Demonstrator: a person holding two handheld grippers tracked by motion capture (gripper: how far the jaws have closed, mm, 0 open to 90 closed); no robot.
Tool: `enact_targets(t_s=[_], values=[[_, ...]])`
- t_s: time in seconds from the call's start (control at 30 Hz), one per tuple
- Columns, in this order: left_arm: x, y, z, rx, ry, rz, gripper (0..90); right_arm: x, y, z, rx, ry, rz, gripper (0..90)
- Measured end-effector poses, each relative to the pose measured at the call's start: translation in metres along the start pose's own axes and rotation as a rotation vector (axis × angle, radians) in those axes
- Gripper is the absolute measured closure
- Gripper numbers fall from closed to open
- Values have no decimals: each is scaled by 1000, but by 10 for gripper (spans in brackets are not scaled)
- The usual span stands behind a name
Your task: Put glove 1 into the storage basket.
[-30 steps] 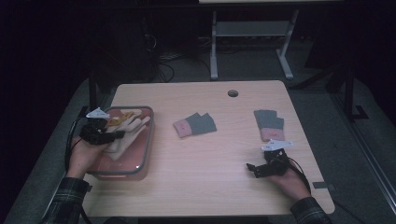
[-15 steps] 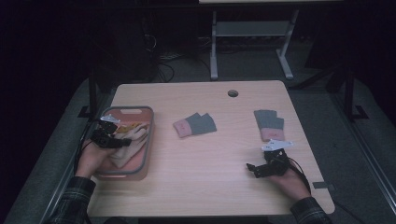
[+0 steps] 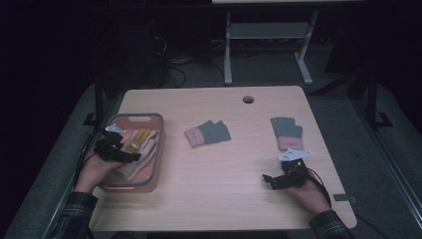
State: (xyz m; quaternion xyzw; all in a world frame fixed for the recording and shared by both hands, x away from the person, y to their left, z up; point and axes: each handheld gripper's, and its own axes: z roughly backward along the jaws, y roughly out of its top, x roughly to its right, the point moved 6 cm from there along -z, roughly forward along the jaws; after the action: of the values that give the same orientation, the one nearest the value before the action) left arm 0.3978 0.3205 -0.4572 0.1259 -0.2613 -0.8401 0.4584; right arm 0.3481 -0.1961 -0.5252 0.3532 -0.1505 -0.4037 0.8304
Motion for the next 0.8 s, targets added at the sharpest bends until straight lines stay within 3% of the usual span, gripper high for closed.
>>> enact_targets(t_s=[0.23, 0.37, 0.53, 0.63, 0.7, 0.73, 0.8], values=[[1, 10, 16, 73, 11, -16, 133, 0, 0, 0, 0, 0, 0, 41], [9, 20, 24, 116, -4, -30, 133, 0, 0, 0, 0, 0, 0, 41], [35, 36, 27, 169, -77, -42, 133, 0, 0, 0, 0, 0, 0, 41], [44, 41, 28, 183, -91, -49, 133, 0, 0, 0, 1, 0, 1, 41], [59, 48, 29, 213, -124, -52, 133, 0, 0, 0, -1, 0, 0, 41], [59, 48, 29, 213, -124, -52, 133, 0, 0, 0, 0, 1, 0, 41], [72, 52, 28, 225, -143, -64, 133, 0, 0, 0, 1, 0, 1, 41]])
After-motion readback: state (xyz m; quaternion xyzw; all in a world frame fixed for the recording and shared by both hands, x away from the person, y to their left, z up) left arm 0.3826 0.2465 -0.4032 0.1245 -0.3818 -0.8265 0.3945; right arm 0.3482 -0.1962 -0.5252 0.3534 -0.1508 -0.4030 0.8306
